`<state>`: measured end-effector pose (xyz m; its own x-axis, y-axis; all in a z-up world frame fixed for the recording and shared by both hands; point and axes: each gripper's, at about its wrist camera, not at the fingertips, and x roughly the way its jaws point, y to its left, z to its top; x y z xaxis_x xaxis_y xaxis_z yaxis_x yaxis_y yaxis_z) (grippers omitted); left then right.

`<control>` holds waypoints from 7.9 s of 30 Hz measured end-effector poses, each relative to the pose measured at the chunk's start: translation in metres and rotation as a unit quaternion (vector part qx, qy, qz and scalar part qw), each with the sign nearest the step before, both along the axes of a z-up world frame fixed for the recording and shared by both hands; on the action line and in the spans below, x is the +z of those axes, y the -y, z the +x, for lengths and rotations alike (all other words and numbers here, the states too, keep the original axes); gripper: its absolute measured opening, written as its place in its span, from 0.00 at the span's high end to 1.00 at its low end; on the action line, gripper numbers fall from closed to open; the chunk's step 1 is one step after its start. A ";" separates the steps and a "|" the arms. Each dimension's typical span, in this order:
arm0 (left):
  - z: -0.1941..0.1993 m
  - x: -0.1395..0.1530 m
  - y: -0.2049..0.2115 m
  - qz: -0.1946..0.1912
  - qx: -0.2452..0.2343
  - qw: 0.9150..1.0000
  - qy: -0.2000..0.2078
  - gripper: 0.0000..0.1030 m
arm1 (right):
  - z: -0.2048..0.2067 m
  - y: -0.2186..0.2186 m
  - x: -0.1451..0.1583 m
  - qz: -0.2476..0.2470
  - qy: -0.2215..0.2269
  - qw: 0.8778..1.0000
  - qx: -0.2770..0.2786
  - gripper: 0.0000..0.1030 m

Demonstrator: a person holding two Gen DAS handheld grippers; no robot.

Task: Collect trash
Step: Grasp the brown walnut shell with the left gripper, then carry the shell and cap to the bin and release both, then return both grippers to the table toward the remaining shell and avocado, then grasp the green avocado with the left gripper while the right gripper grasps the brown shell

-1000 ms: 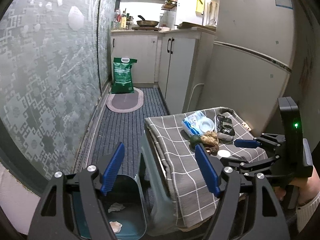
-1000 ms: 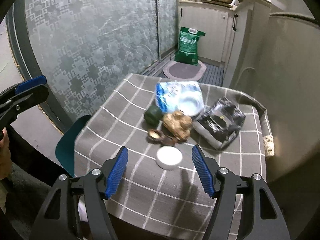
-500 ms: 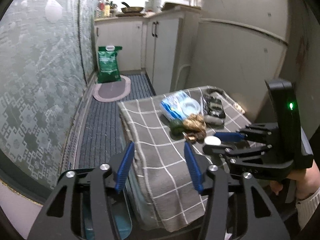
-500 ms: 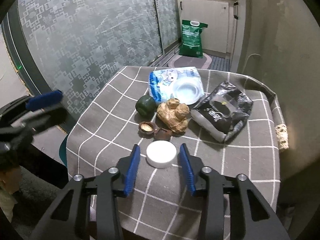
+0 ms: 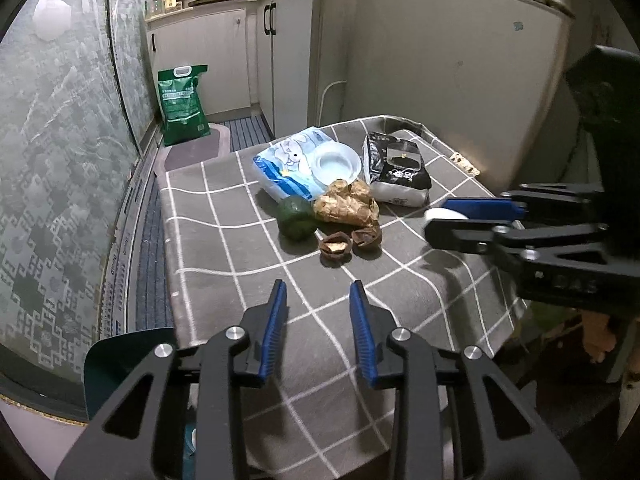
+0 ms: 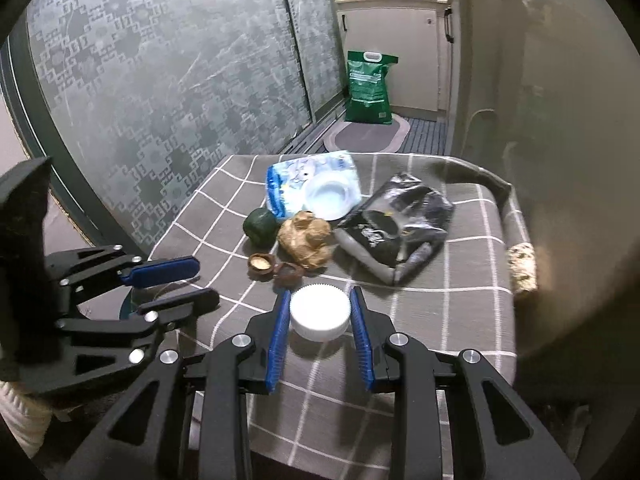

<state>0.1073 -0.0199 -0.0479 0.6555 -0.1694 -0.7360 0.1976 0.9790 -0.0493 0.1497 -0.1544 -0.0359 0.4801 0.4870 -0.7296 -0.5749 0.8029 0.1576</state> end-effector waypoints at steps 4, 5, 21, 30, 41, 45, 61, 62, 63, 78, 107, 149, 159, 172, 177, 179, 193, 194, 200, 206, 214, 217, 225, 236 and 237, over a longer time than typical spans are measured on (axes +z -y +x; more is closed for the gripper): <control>0.010 -0.004 0.006 0.003 -0.003 1.000 -0.005 0.67 | -0.001 0.011 0.000 0.003 -0.003 1.000 -0.006 0.71; 0.012 -0.004 0.007 0.005 -0.002 1.000 -0.005 0.67 | -0.001 0.014 0.000 0.004 -0.003 1.000 -0.008 0.71; 0.035 -0.010 0.018 0.014 0.015 1.000 -0.004 0.67 | -0.013 0.035 0.010 0.017 0.008 1.000 -0.006 0.71; 0.038 -0.009 0.015 0.001 0.023 1.000 -0.004 0.78 | -0.014 0.029 0.014 0.015 0.009 1.000 -0.002 0.71; 0.012 0.013 -0.021 -0.046 0.044 0.998 0.013 0.78 | -0.017 -0.006 0.019 0.006 0.014 1.000 0.020 0.71; 0.002 0.019 -0.046 -0.052 0.065 0.996 0.022 0.78 | -0.018 -0.026 0.021 0.004 0.017 0.999 0.032 0.71; -0.031 0.001 -0.143 -0.041 0.147 0.988 -0.001 0.78 | -0.030 -0.106 0.029 0.005 0.023 0.996 0.087 0.71; -0.032 -0.003 -0.148 -0.040 0.151 0.988 -0.006 0.78 | -0.031 -0.112 0.029 0.004 0.022 0.996 0.091 0.71; -0.033 -0.007 -0.154 -0.038 0.155 0.987 -0.011 0.78 | -0.031 -0.116 0.029 0.004 0.022 0.995 0.093 0.71; -0.045 -0.058 -0.191 -0.008 0.170 0.982 -0.085 0.78 | -0.038 -0.169 0.025 0.000 0.014 0.991 0.131 0.70; -0.109 -0.016 -0.237 -0.018 0.192 0.981 -0.034 0.68 | -0.048 -0.276 -0.045 -0.060 -0.046 0.980 0.186 0.71; -0.157 0.073 -0.239 -0.042 0.213 0.972 0.095 0.26 | -0.053 -0.316 -0.083 -0.067 -0.086 0.977 0.182 0.20; -0.159 0.103 -0.219 -0.052 0.205 0.966 0.147 0.05 | -0.065 -0.285 -0.024 -0.025 -0.008 0.983 0.179 0.03; -0.141 0.122 -0.168 -0.044 0.161 0.970 0.177 0.03 | -0.059 -0.213 0.023 -0.008 0.055 0.990 0.129 0.03; -0.129 0.121 -0.155 -0.057 0.152 0.971 0.173 0.03 | -0.049 -0.178 0.029 -0.011 0.065 0.993 0.100 0.03; -0.121 0.118 -0.149 -0.064 0.147 0.972 0.169 0.03 | -0.045 -0.166 0.030 -0.013 0.066 0.994 0.089 0.03; -0.057 0.090 -0.098 -0.022 0.089 0.988 0.127 0.03 | -0.009 -0.035 0.043 -0.064 0.067 0.995 0.030 0.03; -0.054 0.089 -0.095 -0.023 0.084 0.988 0.127 0.03 | -0.005 -0.026 0.042 -0.067 0.066 0.995 0.027 0.03; -0.027 0.083 -0.069 -0.015 0.047 0.992 0.119 0.03 | 0.008 0.001 0.039 -0.059 0.054 0.997 0.024 0.03; -0.003 0.057 -0.039 0.001 0.004 0.996 0.092 0.17 | 0.005 0.010 0.029 -0.029 0.041 0.998 0.039 0.03; 0.022 0.024 -0.019 0.006 -0.040 0.998 0.058 0.33 | -0.003 0.001 0.017 -0.018 0.015 0.998 0.056 0.20; 0.034 0.017 -0.018 0.005 -0.034 0.998 0.044 0.42 | -0.001 -0.002 0.008 -0.020 0.002 0.998 0.056 0.32; 0.050 0.002 -0.015 0.000 -0.041 0.999 0.023 0.52 | 0.001 -0.016 -0.008 -0.021 -0.017 0.997 0.067 0.43; 0.059 -0.004 -0.014 -0.016 -0.051 0.998 0.011 0.71 | 0.003 -0.030 -0.011 -0.032 -0.011 0.997 0.068 0.56; 0.059 -0.004 -0.013 -0.015 -0.051 0.999 0.012 0.71 | 0.004 -0.029 -0.012 -0.033 -0.013 0.997 0.067 0.57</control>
<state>0.1661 -0.0069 -0.0517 0.6504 -0.2584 -0.7143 0.2979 0.9518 -0.0730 0.1538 -0.1250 -0.0478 0.3949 0.4962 -0.7732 -0.6736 0.7287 0.1236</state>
